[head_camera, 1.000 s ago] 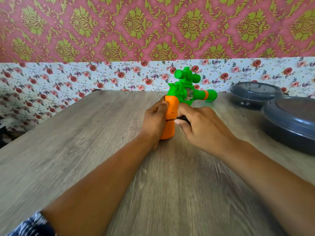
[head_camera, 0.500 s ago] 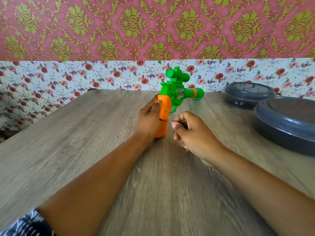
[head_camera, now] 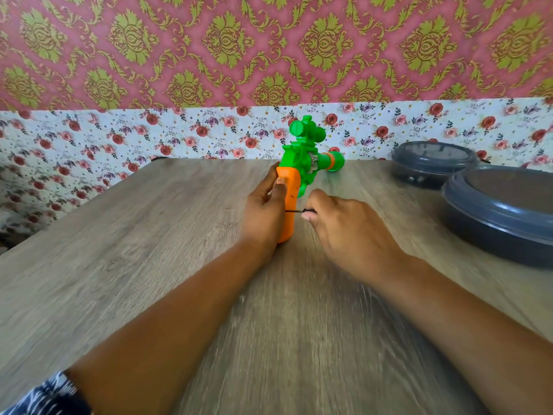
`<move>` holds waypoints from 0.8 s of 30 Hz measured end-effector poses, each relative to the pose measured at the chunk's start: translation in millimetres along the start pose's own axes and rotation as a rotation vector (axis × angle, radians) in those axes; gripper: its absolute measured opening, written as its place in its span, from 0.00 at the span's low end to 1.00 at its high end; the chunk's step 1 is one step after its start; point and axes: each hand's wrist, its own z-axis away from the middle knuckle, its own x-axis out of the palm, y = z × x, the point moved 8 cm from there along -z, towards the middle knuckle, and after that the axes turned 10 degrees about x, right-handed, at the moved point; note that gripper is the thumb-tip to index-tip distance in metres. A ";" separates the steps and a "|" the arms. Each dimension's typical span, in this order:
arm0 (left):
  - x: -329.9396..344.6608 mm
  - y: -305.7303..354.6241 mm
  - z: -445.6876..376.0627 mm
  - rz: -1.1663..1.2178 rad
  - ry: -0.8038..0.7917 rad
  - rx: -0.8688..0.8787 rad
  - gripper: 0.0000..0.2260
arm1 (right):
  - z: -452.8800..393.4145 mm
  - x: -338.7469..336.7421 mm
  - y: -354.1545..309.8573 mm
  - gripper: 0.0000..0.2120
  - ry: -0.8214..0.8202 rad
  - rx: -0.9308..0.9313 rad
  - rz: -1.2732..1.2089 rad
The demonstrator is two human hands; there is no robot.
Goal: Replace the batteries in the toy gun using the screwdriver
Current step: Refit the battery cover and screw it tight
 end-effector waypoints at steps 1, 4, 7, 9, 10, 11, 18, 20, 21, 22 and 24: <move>-0.5 0.3 0.2 -0.007 0.003 0.005 0.16 | -1.7 3.0 6.5 0.06 -0.030 0.113 -0.097; -1.3 -0.6 0.0 -0.040 -0.004 -0.005 0.18 | 0.2 17.3 29.0 0.11 -0.147 0.512 -0.429; -0.2 0.0 1.1 -0.052 -0.016 -0.019 0.19 | 18.8 38.5 38.2 0.13 -0.316 0.995 -0.966; -0.1 -2.5 1.1 0.001 -0.002 -0.048 0.18 | 24.6 43.2 34.8 0.14 -0.367 1.092 -1.087; -0.6 -4.6 0.7 0.030 0.012 -0.070 0.18 | 22.7 42.2 33.6 0.14 -0.363 1.056 -1.058; -1.9 -7.1 0.6 0.059 0.026 -0.096 0.18 | 18.4 39.2 32.2 0.15 -0.338 0.970 -0.965; -4.5 -17.7 -1.2 0.194 0.073 -0.198 0.18 | -1.0 5.0 -7.9 0.05 -0.067 0.010 0.032; -4.4 -16.1 -0.9 0.216 0.090 -0.198 0.17 | -0.2 -0.9 -13.4 0.04 0.005 -0.090 0.116; -5.0 -15.0 0.0 0.221 0.098 -0.192 0.17 | -0.3 -1.1 -15.2 0.06 0.027 -0.124 0.137; -4.8 -13.3 0.7 0.220 0.099 -0.179 0.17 | -0.4 0.1 -16.7 0.06 0.046 -0.169 0.164; -4.2 -10.4 1.7 0.214 0.089 -0.151 0.17 | 0.1 -1.0 -22.1 0.06 0.100 -0.260 0.256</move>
